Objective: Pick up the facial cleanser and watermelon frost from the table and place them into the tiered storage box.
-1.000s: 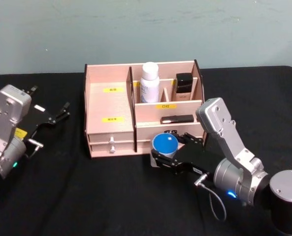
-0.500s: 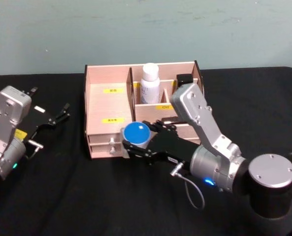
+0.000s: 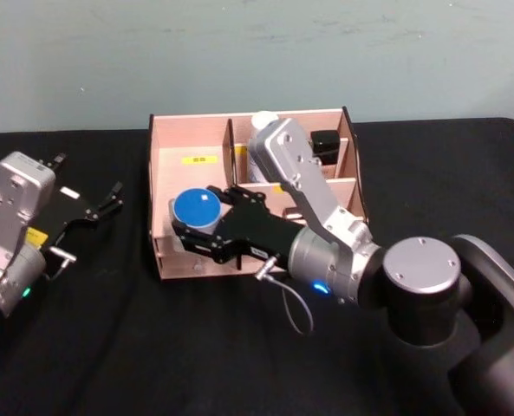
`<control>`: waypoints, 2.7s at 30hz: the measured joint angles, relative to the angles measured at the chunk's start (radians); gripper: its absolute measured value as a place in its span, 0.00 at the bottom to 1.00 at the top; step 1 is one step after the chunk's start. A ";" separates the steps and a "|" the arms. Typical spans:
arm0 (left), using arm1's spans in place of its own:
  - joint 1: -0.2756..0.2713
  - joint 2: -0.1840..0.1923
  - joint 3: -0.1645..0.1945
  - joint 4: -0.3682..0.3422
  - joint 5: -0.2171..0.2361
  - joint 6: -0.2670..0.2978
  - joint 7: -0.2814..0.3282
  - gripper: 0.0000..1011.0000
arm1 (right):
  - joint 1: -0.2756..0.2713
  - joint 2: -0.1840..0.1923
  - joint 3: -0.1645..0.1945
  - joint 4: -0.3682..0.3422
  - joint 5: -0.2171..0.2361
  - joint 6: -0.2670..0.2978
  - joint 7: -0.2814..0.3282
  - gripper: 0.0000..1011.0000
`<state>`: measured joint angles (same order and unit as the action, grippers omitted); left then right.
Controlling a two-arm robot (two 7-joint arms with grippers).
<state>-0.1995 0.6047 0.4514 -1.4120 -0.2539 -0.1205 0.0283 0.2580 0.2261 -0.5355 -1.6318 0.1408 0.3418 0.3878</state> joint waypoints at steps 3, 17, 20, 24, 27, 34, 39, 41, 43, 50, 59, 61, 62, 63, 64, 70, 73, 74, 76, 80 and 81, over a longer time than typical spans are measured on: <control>0.000 0.000 0.000 0.000 0.000 0.000 0.000 1.00 | 0.025 -0.016 -0.006 0.032 -0.003 -0.009 -0.004 0.72; 0.000 0.000 0.000 0.000 0.000 0.000 0.000 1.00 | 0.130 -0.087 -0.002 0.205 -0.012 -0.054 -0.026 0.72; 0.000 0.000 0.000 0.000 0.000 0.000 0.000 1.00 | 0.144 -0.097 0.001 0.233 -0.012 -0.065 -0.028 0.72; 0.000 0.000 0.000 0.000 0.000 0.000 0.000 1.00 | 0.162 -0.108 0.006 0.268 -0.012 -0.078 -0.031 0.72; 0.000 0.000 0.000 0.000 0.000 0.000 0.000 1.00 | 0.173 -0.116 0.009 0.290 -0.011 -0.085 -0.033 0.72; 0.000 0.000 0.000 0.000 0.000 0.000 0.000 1.00 | 0.190 -0.127 0.012 0.323 -0.010 -0.094 -0.036 0.72; 0.000 0.000 0.000 0.000 0.000 0.000 0.000 1.00 | 0.199 -0.134 0.014 0.343 -0.010 -0.098 -0.038 0.72; 0.000 0.000 0.000 0.000 0.000 0.000 0.000 1.00 | 0.199 -0.136 0.014 0.348 -0.010 -0.099 -0.037 0.72; 0.000 0.000 0.000 0.000 0.000 0.000 0.000 1.00 | 0.200 -0.137 0.013 0.350 -0.009 -0.098 -0.035 0.72; 0.000 0.000 0.000 0.000 0.000 0.000 0.000 1.00 | 0.199 -0.140 0.009 0.360 -0.006 -0.091 -0.030 0.72; 0.000 0.000 0.000 0.000 0.000 0.000 0.000 1.00 | 0.201 -0.142 0.008 0.366 -0.004 -0.086 -0.030 0.72; 0.000 0.000 0.000 0.000 0.000 0.000 0.000 1.00 | 0.201 -0.142 0.008 0.366 -0.004 -0.086 -0.030 0.72; 0.000 0.000 0.000 0.000 0.000 0.000 0.000 1.00 | 0.201 -0.142 0.008 0.366 -0.004 -0.086 -0.030 0.72; 0.000 0.000 0.000 0.000 0.000 0.000 0.000 1.00 | 0.201 -0.142 0.008 0.365 -0.004 -0.085 -0.030 0.72; 0.000 0.000 0.000 0.000 0.000 0.000 0.000 1.00 | 0.201 -0.142 0.007 0.365 -0.004 -0.085 -0.030 0.72; 0.000 0.000 0.000 0.000 0.000 0.000 0.000 1.00 | 0.200 -0.141 0.008 0.365 -0.005 -0.083 -0.029 0.87; 0.000 0.000 0.000 0.000 0.000 0.000 0.000 1.00 | 0.200 -0.141 0.008 0.364 -0.005 -0.084 -0.029 0.97; 0.000 0.000 0.000 0.000 0.000 0.000 0.000 1.00 | 0.198 -0.140 0.010 0.361 -0.005 -0.090 -0.032 0.98; 0.000 0.000 0.000 0.000 0.000 0.000 0.000 1.00 | 0.197 -0.140 0.012 0.360 -0.006 -0.098 -0.036 0.99; 0.000 0.000 0.000 0.000 0.000 0.000 0.000 1.00 | 0.192 -0.138 0.019 0.351 -0.008 -0.115 -0.042 0.99; 0.000 0.000 0.000 0.000 0.000 0.000 0.000 1.00 | 0.191 -0.137 0.020 0.348 -0.008 -0.119 -0.042 0.99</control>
<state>-0.1995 0.6047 0.4514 -1.4120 -0.2539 -0.1205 0.0283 0.4487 0.0888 -0.5156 -1.2841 0.1326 0.2231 0.3453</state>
